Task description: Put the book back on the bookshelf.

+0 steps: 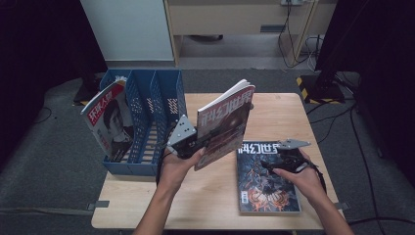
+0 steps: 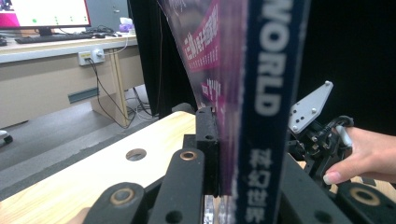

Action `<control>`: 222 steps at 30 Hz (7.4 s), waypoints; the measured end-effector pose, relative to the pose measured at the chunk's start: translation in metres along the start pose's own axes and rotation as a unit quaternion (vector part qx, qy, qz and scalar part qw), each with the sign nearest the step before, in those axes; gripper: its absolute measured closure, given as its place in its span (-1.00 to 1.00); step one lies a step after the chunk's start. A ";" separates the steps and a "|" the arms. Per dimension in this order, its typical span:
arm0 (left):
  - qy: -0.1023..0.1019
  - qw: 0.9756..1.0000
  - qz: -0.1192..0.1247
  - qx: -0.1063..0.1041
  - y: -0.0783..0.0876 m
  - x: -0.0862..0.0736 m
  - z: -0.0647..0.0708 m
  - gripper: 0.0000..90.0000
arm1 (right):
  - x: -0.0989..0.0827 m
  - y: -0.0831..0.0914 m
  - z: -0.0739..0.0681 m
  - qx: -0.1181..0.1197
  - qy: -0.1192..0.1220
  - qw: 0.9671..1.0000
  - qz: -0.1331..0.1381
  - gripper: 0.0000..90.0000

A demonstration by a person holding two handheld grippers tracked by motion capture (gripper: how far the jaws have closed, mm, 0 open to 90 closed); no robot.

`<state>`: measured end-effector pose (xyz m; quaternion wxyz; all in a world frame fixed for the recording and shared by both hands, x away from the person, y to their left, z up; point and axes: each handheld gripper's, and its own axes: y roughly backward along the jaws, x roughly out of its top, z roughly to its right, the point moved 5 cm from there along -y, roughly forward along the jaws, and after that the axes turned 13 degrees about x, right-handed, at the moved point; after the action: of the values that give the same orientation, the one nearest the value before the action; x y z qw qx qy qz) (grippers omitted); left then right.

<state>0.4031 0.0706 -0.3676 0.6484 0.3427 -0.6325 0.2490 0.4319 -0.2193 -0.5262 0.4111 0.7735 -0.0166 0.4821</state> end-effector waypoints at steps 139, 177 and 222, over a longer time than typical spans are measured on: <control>0.032 0.966 0.007 0.256 0.120 0.003 -0.197 0.87 | -0.030 -0.005 0.001 -0.034 0.001 0.999 0.004 -0.85; 0.049 0.963 0.003 0.264 0.087 -0.039 -0.204 0.87 | -0.030 -0.005 0.001 -0.034 0.001 0.999 0.006 -0.85; 0.095 0.951 -0.015 0.292 0.118 -0.099 -0.191 0.83 | -0.030 -0.005 0.001 -0.034 0.001 0.999 0.006 -0.85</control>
<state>0.4305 0.3025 -0.4433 0.5808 0.5012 -0.4622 0.4448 0.4184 -0.2275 -0.5522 0.4344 0.7586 -0.0377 0.4842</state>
